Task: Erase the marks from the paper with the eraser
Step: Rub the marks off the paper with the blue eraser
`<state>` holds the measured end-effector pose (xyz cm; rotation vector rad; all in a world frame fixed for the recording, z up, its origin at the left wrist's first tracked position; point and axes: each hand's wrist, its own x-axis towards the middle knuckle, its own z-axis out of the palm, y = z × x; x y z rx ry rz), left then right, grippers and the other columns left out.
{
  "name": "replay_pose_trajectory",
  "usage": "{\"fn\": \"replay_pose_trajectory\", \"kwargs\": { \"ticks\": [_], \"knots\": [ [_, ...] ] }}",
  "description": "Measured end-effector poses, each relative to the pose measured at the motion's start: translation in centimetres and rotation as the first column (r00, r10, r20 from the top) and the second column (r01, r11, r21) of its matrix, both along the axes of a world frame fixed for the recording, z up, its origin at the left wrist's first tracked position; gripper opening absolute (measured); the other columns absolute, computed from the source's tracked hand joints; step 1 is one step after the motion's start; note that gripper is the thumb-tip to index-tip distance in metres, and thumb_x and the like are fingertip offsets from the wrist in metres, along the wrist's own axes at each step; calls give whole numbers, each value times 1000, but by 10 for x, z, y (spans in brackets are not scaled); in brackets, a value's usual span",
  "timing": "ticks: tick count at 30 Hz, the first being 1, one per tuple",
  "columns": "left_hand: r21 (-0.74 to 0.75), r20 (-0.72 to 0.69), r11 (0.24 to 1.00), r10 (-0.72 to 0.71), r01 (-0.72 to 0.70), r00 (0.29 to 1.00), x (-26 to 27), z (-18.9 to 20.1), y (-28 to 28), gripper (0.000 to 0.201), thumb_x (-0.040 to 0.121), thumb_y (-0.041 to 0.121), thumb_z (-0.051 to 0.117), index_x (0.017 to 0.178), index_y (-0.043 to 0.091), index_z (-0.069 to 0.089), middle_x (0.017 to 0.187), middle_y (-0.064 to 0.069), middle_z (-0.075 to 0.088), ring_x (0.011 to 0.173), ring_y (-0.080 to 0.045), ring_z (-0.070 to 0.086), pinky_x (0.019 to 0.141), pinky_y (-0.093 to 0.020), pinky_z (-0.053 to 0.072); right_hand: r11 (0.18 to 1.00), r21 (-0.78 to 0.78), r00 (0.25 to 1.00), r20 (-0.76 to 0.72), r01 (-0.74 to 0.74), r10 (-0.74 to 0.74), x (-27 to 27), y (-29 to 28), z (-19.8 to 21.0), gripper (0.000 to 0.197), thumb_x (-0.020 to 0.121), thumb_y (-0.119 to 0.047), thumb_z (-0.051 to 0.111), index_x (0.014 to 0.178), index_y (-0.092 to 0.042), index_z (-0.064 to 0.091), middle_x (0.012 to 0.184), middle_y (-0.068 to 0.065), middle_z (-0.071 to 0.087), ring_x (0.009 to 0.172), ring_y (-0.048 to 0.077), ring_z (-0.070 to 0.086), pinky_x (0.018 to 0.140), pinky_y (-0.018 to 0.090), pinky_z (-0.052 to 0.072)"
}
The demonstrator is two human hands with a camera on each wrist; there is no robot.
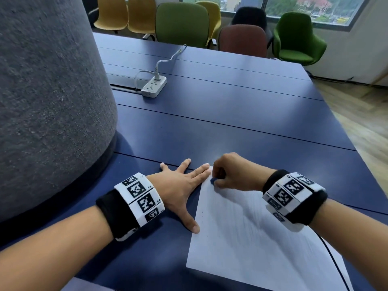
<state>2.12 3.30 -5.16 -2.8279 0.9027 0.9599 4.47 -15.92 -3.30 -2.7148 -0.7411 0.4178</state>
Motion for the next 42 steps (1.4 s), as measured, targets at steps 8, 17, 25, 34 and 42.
{"fn": "replay_pose_trajectory", "kwargs": {
  "ticks": [8, 17, 25, 34, 42],
  "knots": [
    [8, -6, 1000, 2, -2, 1000, 0, 1, -1, 144, 54, 81, 72, 147, 37, -29, 152, 28, -31, 145, -25, -27, 101, -80, 2, 1000, -14, 1000, -10, -23, 23, -4, 0, -1, 16, 82, -21, 69, 80, -6, 69, 68, 1, 66, 60, 14, 58, 59, 24, 50],
    [6, -6, 1000, 12, -12, 1000, -1, 1, -1, 144, 54, 80, 72, 149, 37, -27, 152, 29, -30, 145, -23, -27, 101, -79, 2, 999, -31, 999, 24, 23, -23, -4, -5, -1, 18, 83, -23, 68, 80, -6, 69, 74, 6, 69, 64, 19, 60, 63, 33, 54],
    [-1, -13, 1000, 18, -18, 1000, -2, 3, -2, 143, 55, 79, 73, 149, 36, -26, 153, 28, -29, 145, -23, -27, 102, -78, 1, 998, -48, 999, 39, 33, -31, -3, -7, 0, 18, 82, -21, 67, 80, -4, 69, 77, 10, 68, 70, 24, 62, 68, 39, 54],
    [6, -6, 1000, 10, -10, 1000, -1, 3, -1, 143, 55, 79, 72, 150, 35, -25, 154, 27, -29, 145, -24, -26, 102, -79, 3, 998, -55, 999, 33, 36, -34, 0, -5, 3, 15, 83, -21, 67, 80, -7, 69, 75, 5, 69, 68, 20, 61, 67, 37, 55],
    [8, 1, 1000, 5, -5, 1000, -1, 1, -1, 143, 55, 80, 72, 148, 36, -28, 153, 28, -29, 146, -25, -26, 101, -80, 4, 998, -43, 998, 49, 39, -37, 4, 0, 1, 10, 82, -21, 67, 84, -12, 70, 81, 2, 68, 72, 18, 61, 69, 34, 54]
  ]
}}
